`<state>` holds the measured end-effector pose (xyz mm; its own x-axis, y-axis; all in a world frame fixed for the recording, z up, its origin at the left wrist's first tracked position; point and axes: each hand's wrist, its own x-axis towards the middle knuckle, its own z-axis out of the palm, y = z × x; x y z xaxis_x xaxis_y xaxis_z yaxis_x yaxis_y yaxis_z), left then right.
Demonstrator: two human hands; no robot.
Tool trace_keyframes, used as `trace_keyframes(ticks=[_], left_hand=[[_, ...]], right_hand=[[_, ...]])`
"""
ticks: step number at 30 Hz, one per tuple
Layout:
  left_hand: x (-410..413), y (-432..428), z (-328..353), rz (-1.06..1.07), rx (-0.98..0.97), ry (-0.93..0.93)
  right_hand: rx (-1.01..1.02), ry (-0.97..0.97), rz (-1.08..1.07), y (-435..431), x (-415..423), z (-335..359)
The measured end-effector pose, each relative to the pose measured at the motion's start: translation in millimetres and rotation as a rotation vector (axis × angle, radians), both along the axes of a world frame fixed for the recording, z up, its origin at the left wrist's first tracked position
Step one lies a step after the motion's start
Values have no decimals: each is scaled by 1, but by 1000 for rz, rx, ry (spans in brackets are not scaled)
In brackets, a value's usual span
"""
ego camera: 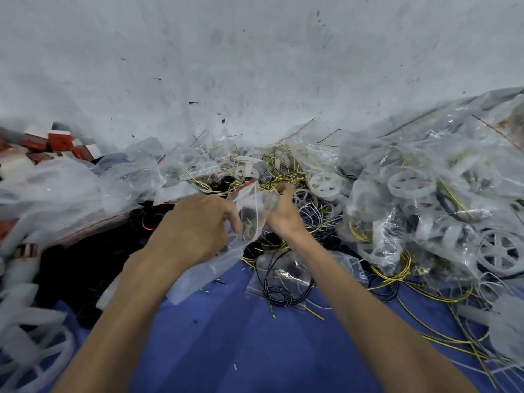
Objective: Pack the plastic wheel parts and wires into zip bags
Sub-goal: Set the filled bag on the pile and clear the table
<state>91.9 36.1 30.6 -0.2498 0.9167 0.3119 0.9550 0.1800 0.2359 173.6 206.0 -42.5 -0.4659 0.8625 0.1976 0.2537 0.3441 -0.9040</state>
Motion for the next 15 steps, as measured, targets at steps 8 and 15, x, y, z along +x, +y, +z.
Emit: trace_keyframes(ticks=[8, 15], left_hand=[[-1, 8, -13, 92, -39, 9], [1, 7, -3, 32, 68, -119]], right_hand=[[-327, 761, 293, -40, 48, 65], [-214, 336, 569, -70, 42, 67]])
